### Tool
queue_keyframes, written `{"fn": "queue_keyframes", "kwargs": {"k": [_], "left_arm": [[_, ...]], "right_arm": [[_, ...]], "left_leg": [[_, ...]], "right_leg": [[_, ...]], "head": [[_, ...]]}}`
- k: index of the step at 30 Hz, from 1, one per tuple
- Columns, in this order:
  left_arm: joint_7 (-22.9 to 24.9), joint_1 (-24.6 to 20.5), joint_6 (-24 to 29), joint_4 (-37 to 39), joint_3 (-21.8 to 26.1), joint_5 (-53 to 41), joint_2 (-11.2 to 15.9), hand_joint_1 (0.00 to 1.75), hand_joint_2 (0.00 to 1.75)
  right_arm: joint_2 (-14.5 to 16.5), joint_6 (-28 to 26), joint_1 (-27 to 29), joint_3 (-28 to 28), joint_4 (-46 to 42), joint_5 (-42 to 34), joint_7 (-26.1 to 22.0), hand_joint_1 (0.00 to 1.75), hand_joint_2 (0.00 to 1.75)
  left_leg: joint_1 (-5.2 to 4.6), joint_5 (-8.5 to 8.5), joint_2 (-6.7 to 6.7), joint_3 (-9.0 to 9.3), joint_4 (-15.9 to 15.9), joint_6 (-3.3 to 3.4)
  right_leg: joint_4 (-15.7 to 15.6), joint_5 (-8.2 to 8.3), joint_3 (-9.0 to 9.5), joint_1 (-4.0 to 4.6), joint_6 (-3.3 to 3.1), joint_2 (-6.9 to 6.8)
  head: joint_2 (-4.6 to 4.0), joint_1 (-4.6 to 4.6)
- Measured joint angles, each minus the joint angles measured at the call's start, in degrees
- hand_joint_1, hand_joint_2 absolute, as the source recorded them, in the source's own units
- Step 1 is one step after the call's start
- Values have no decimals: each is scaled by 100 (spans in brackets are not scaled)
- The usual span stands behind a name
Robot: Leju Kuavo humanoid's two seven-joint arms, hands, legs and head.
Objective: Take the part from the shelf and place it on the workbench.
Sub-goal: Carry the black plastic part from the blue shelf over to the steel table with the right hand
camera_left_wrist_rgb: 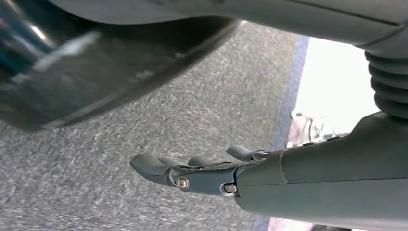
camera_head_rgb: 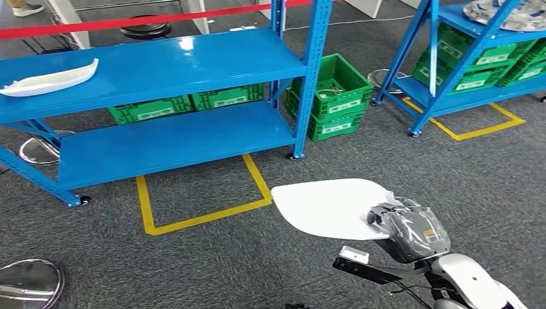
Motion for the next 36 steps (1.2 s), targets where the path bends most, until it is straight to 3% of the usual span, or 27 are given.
{"fn": "queue_keyframes", "kwargs": {"k": [2, 4, 5, 6, 8, 9, 10, 12, 13, 14, 15, 16, 18, 19, 21, 23, 24, 25, 27, 28, 29, 30, 31, 32, 34, 35, 36], "left_arm": [[-7, -2, 0, 0, 0, -6, 15, 0, 175], [-19, -5, 1, 0, 1, -10, 33, 0, 175], [-22, -5, 1, 0, 1, -12, 42, 0, 175], [-24, -2, 1, 0, 1, -13, 46, 0, 175], [-24, 1, 1, 0, 1, -12, 58, 0, 175], [-24, -4, 1, 0, 1, -11, 57, 0, 175], [-27, -11, 1, 0, 1, -10, 55, 0, 175], [-44, -33, 2, 0, 1, 2, 46, 0, 175], [-54, -42, 3, 0, 1, 14, 45, 0, 175], [-58, -52, 3, 0, 1, 25, 46, 0, 175], [-57, -59, 3, 0, 1, 34, 46, 0, 175], [-52, -60, 3, 0, 1, 41, 46, 0, 175], [-43, -51, 3, 0, 1, 45, 40, 0, 175], [-42, -46, 3, 0, 1, 48, 34, 0, 175], [-42, -34, 3, 0, 1, 57, 21, 0, 175], [-41, -30, 2, -1, 1, 77, 14, 0, 175], [-40, -27, 1, -1, 1, 86, 14, 0, 175], [-40, -23, 0, -2, 1, 94, 15, 0, 175], [-41, -10, -3, -2, 1, 98, 21, 0, 175], [-54, -4, -9, -2, 1, 99, 25, 0, 175], [-80, -3, -20, -2, 1, 99, 30, 0, 175], [-117, -3, -32, -2, 1, 98, 34, 0, 175], [-158, -4, -44, -2, 1, 95, 38, 0, 175], [-191, -6, -52, -2, 1, 91, 39, 0, 175], [-227, -7, -56, -2, 1, 83, 45, 0, 175], [-235, -8, -57, -2, 1, 81, 49, 0, 175], [-239, -6, -57, -2, 1, 80, 52, 0, 175]], "right_arm": [[15, 3, -16, -1, 16, 0, -1, 175, 175], [29, 3, -47, -3, 20, 1, -4, 175, 175], [36, 3, -60, -4, 22, 1, -5, 175, 175], [41, 4, -65, -4, 26, 1, -7, 175, 175], [46, 4, -64, -4, 35, 0, -8, 175, 175], [48, 5, -72, -4, 40, 0, -8, 175, 175], [53, 5, -86, -3, 41, 0, -8, 175, 175], [68, 8, -108, -3, 45, 0, -8, 175, 175], [76, 13, -109, -2, 47, 0, -9, 175, 175], [84, 17, -107, -3, 50, 0, -10, 175, 175], [89, 24, -107, -4, 53, 0, -11, 175, 175], [92, 29, -107, -6, 54, 0, -13, 175, 175], [95, 36, -112, -13, 53, 0, -13, 175, 175], [96, 37, -116, -16, 52, 0, -13, 175, 175], [98, 42, -119, -26, 49, -1, -14, 175, 175], [100, 57, -102, -44, 47, -2, -17, 175, 175], [102, 69, -99, -53, 48, -2, -18, 175, 175], [106, 80, -103, -61, 49, -2, -19, 175, 175], [115, 94, -118, -70, 51, -2, -20, 175, 175], [121, 95, -122, -72, 54, -2, -21, 175, 175], [125, 96, -121, -72, 59, -2, -24, 175, 175], [128, 96, -119, -73, 64, -2, -30, 175, 175], [132, 96, -119, -74, 68, -2, -36, 175, 175], [134, 96, -120, -78, 69, -2, -43, 175, 175], [140, 96, -135, -95, 68, -2, -51, 175, 175], [142, 96, -145, -106, 68, -2, -52, 175, 175], [144, 96, -152, -119, 67, -2, -54, 175, 175]], "left_leg": [[2, 59, 131, -140, 77, -48], [-22, 102, 236, -221, 152, -107], [-34, 127, 279, -235, 174, -136], [-35, 155, 325, -245, 182, -167], [-19, 137, 305, -273, 205, -242], [-10, -8, 185, -320, 315, -284], [-4, -242, 31, -397, 538, -315], [-8, -825, -229, -593, 1288, -329], [-17, -993, -266, -644, 1625, -315], [-26, -1039, -283, -629, 1822, -294], [-31, -950, -291, -523, 1808, -268], [-31, -774, -318, -333, 1581, -242], [-14, -476, -514, 161, 796, -199], [-3, -445, -626, 362, 424, -185], [2, -493, -721, 506, 77, -161], [14, -433, -597, 427, 73, -113], [21, -377, -520, 376, 77, -66], [26, -318, -437, 323, 75, -20], [7, -208, -277, 196, 87, 37], [-2, -163, -197, 126, 95, 39], [-9, -121, -115, 53, 102, 34], [-14, -84, -35, -15, 107, 26], [-18, -52, 39, -71, 109, 15], [-22, -18, 109, -109, 112, -1], [-37, 33, 226, -147, 118, -44], [-44, 52, 282, -154, 128, -70], [-47, 72, 341, -160, 135, -98]], "right_leg": [[-629, 186, 612, -35, 54, -148], [-1440, 86, 1217, -12, 15, -346], [-1650, 4, 1343, 8, -29, -396], [-1712, -6, 1349, 29, -100, -367], [-1707, 56, 1248, 25, -215, -277], [-1713, 108, 1189, 21, -275, -229], [-1718, 170, 1131, 18, -326, -178], [-1710, 311, 962, 35, -380, -53], [-1706, 382, 869, 47, -390, 18], [-1702, 451, 779, 59, -394, 93], [-1697, 521, 689, 69, -393, 171], [-1692, 590, 606, 74, -386, 252], [-1678, 722, 460, 83, -353, 400], [-1673, 795, 400, 88, -333, 462], [-1704, 958, 310, 95, -280, 579], [-1758, 1053, 250, 102, -212, 607], [-1690, 949, 198, 111, -182, 507], [-1501, 737, 123, 117, -157, 364], [-715, 131, -91, 99, -114, 96], [-289, -62, -173, 81, -93, 52], [23, -113, -196, 65, -75, 33], [131, -30, -125, 53, -63, 21], [6, 129, 62, 47, -60, -4], [-318, 268, 358, 47, -65, -73], [-1206, 228, 1034, 96, -112, -306], [-1539, 130, 1253, 125, -153, -388], [-1725, 42, 1338, 154, -203, -407]], "head": [[0, -1], [0, 2], [0, 4], [0, 6], [0, 5], [0, -2], [0, -10], [0, -19], [0, -17], [0, -16], [0, -15], [0, -15], [0, -17], [0, -16], [0, -15], [0, -13], [0, -3], [0, 7], [0, 26], [0, 26], [0, 30], [0, 31], [0, 33], [0, 34], [0, 32], [0, 31], [0, 29]]}}
